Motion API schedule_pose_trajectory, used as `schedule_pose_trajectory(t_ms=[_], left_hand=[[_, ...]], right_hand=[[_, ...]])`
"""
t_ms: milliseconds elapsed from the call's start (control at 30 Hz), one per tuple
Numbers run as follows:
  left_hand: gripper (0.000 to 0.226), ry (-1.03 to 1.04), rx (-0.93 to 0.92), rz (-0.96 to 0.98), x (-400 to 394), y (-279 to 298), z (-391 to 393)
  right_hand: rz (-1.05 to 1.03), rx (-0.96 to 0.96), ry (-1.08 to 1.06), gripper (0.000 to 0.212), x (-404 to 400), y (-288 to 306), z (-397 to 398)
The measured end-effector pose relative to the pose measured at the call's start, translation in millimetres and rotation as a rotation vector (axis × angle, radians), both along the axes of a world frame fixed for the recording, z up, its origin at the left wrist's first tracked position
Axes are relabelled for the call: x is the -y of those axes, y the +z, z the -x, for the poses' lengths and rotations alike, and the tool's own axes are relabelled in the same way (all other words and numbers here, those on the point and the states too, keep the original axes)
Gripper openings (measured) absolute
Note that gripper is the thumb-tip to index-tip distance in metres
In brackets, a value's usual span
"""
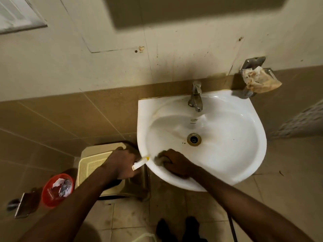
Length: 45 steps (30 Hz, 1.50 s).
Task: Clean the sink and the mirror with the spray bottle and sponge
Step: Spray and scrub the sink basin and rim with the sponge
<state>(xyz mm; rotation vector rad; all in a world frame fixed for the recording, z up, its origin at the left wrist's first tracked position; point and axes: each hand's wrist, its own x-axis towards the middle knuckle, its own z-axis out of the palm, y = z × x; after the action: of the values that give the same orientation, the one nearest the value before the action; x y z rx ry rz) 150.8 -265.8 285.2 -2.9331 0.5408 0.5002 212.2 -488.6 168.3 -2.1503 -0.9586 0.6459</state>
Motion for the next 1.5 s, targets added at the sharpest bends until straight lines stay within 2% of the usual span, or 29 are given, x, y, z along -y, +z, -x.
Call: schedule_pose_trajectory(t_ms=[100, 167, 200, 267, 367, 500, 600, 667, 733, 833, 900, 967, 1033, 1100, 1167, 1367, 1500], left_hand=[[0.054, -0.028, 0.047, 0.000, -9, -11, -3], [0.055, 0.016, 0.071, 0.019, -12, -9, -4], [0.059, 0.030, 0.088, 0.047, -13, -7, -4], [0.067, 0.039, 0.109, 0.068, -12, -2, -3], [0.054, 0.037, 0.066, 0.074, -9, -1, -1], [0.042, 0.024, -0.006, 0.119, 2, -4, 5], [0.033, 0.007, -0.082, 0.194, 18, -5, 7], [0.037, -0.050, -0.116, 0.168, 32, -1, 8], [0.042, -0.152, -0.114, 0.081, 49, 6, 4], [0.038, -0.227, -0.139, 0.009, 69, 18, -3], [0.039, -0.282, -0.127, -0.012, 73, 22, -8], [0.041, -0.298, -0.118, -0.010, 72, 22, -12], [0.043, -0.295, -0.129, -0.007, 71, 20, -16], [0.041, -0.303, -0.142, -0.021, 70, 19, -18], [0.039, -0.309, -0.167, -0.023, 68, 19, -19], [0.038, -0.326, -0.240, -0.041, 59, 16, -17], [0.035, -0.308, -0.241, -0.065, 51, 18, -23]], right_hand=[[-0.045, 0.169, -0.340, 0.024, -64, -11, -9], [-0.113, 0.084, -0.512, 0.025, -79, -6, -18], [-0.190, 0.006, -0.518, 0.028, -77, -4, -20], [-0.285, -0.027, -0.323, 0.032, -62, 0, -16], [-0.266, -0.049, 0.004, 0.031, -33, 9, -3], [0.056, -0.166, 0.201, 0.032, 35, 40, 10], [0.303, -0.210, 0.217, 0.036, 102, 67, 15], [0.406, -0.205, 0.157, 0.037, 134, 79, 13], [0.529, -0.099, 0.069, 0.031, 149, 76, 6], [0.992, 0.133, -0.213, 0.033, 146, 66, -1], [1.178, 0.147, -0.321, 0.039, 137, 64, 3], [1.119, 0.118, -0.387, 0.042, 126, 63, 12], [0.884, 0.008, -0.397, 0.044, 104, 64, 28], [0.598, -0.095, -0.293, 0.040, 75, 64, 48], [0.444, -0.096, -0.132, 0.032, 67, 70, 52], [0.458, -0.167, 0.053, 0.037, 143, 85, 25], [0.305, -0.173, 0.077, 0.036, 86, 73, 31]])
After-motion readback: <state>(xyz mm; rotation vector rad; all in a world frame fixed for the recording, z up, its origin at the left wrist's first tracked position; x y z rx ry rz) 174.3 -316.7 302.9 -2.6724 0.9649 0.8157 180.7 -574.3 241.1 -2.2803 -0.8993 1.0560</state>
